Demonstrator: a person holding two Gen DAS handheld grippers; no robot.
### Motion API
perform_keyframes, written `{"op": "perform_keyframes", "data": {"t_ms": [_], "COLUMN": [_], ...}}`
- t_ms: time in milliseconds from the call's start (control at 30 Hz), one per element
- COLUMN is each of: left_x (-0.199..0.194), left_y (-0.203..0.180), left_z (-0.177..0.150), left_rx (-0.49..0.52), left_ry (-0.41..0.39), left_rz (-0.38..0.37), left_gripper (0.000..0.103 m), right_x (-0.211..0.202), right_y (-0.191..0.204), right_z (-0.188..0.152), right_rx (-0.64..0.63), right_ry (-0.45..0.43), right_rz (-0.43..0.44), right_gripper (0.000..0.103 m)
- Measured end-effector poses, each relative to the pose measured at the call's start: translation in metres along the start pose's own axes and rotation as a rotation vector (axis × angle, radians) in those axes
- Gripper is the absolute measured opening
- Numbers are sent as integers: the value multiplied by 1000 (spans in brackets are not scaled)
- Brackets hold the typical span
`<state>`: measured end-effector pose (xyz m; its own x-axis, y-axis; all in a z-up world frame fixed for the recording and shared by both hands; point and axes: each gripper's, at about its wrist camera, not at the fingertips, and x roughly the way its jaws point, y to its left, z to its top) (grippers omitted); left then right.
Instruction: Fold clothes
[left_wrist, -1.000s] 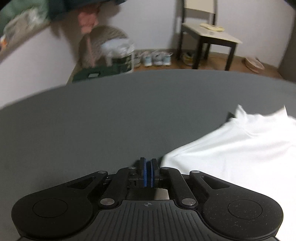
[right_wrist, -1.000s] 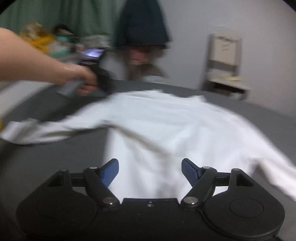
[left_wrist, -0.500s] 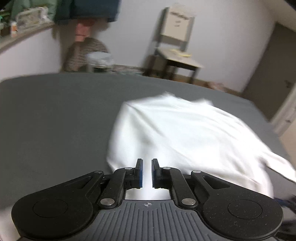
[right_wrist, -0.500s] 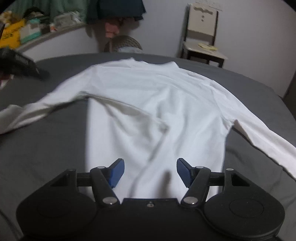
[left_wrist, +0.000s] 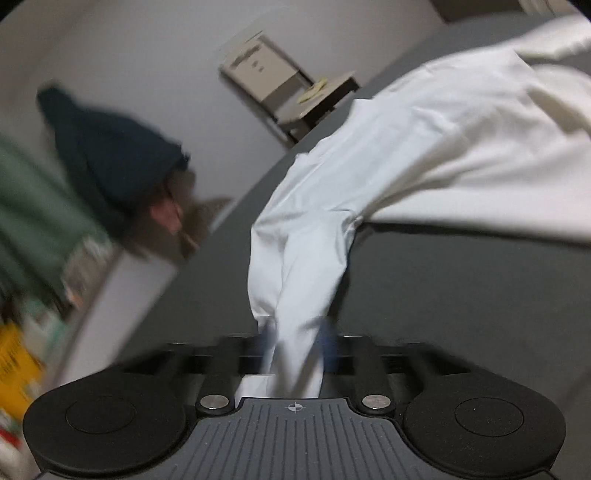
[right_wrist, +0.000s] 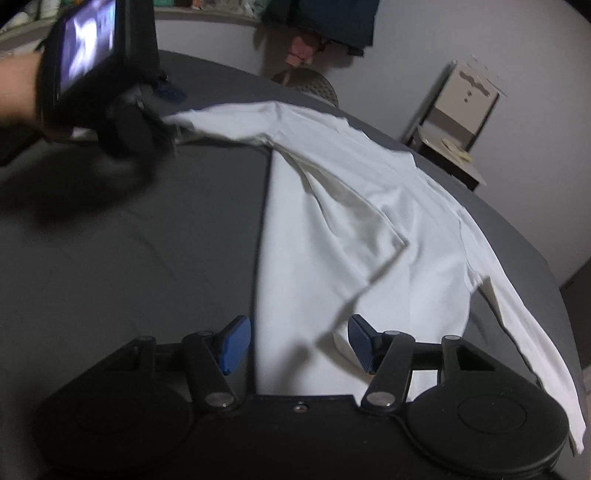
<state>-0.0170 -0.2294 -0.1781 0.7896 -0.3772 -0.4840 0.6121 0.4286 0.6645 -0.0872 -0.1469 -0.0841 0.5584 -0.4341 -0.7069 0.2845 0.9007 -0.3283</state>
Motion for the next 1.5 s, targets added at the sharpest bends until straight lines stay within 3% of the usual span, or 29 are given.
{"op": "perform_keyframes", "data": {"t_ms": [33, 100, 267, 367, 433, 467, 500, 533, 633, 667, 767, 967, 1067, 1233, 1267, 1400, 1433, 1500], "left_x": [0, 2, 9, 7, 7, 3, -1, 3, 10, 10, 11, 31, 40, 46, 46, 45, 44, 42], "left_y": [-7, -17, -28, -25, -24, -23, -22, -25, -23, -25, -27, 6, 20, 22, 21, 20, 21, 24], "left_z": [1, 1, 8, 6, 4, 2, 0, -2, -12, -15, -24, -28, -30, -31, -31, -37, -39, -44], "left_rx": [54, 107, 218, 227, 244, 264, 285, 341, 404, 448, 545, 561, 547, 569, 569, 557, 554, 561], "left_ry": [-11, -6, -14, 5, 18, 34, 52, 82, 111, 109, 99, 115, 130, 113, 110, 104, 103, 99], "left_rz": [31, 37, 135, 147, 151, 168, 185, 217, 232, 248, 274, 348, 335, 318, 315, 309, 307, 306], "left_gripper": [103, 103, 103, 103, 97, 76, 41, 31, 28, 19, 5, 4, 4, 4, 4, 4, 4, 4], "right_x": [1, 2, 4, 2, 3, 3, 3, 3, -3, -4, -4, -5, -3, 14, 16, 24, 20, -6], "right_y": [1, 0, -8, -13, -16, -17, -18, -19, -19, -18, -10, 4, 7, 11, 12, 12, 11, 12], "right_z": [1, 3, 4, 5, 5, 4, 3, 2, 0, 0, -2, -11, -10, -11, -12, -13, -12, -7], "right_rx": [-3, -2, 24, 41, 46, 46, 47, 49, 34, 22, -26, -115, -126, -167, -176, -170, -168, -169], "right_ry": [-8, -16, -16, -24, -25, -22, -17, -12, -15, -17, -6, -3, -15, 12, 14, 45, 35, -30], "right_rz": [5, 14, 24, 24, 14, 9, 7, 7, 13, 11, -4, -62, -104, -141, -143, -194, -187, -62], "right_gripper": [57, 57, 57, 59, 59, 59, 59, 59, 59, 59, 59, 55, 47, 44, 41, 7, 7, 5]}}
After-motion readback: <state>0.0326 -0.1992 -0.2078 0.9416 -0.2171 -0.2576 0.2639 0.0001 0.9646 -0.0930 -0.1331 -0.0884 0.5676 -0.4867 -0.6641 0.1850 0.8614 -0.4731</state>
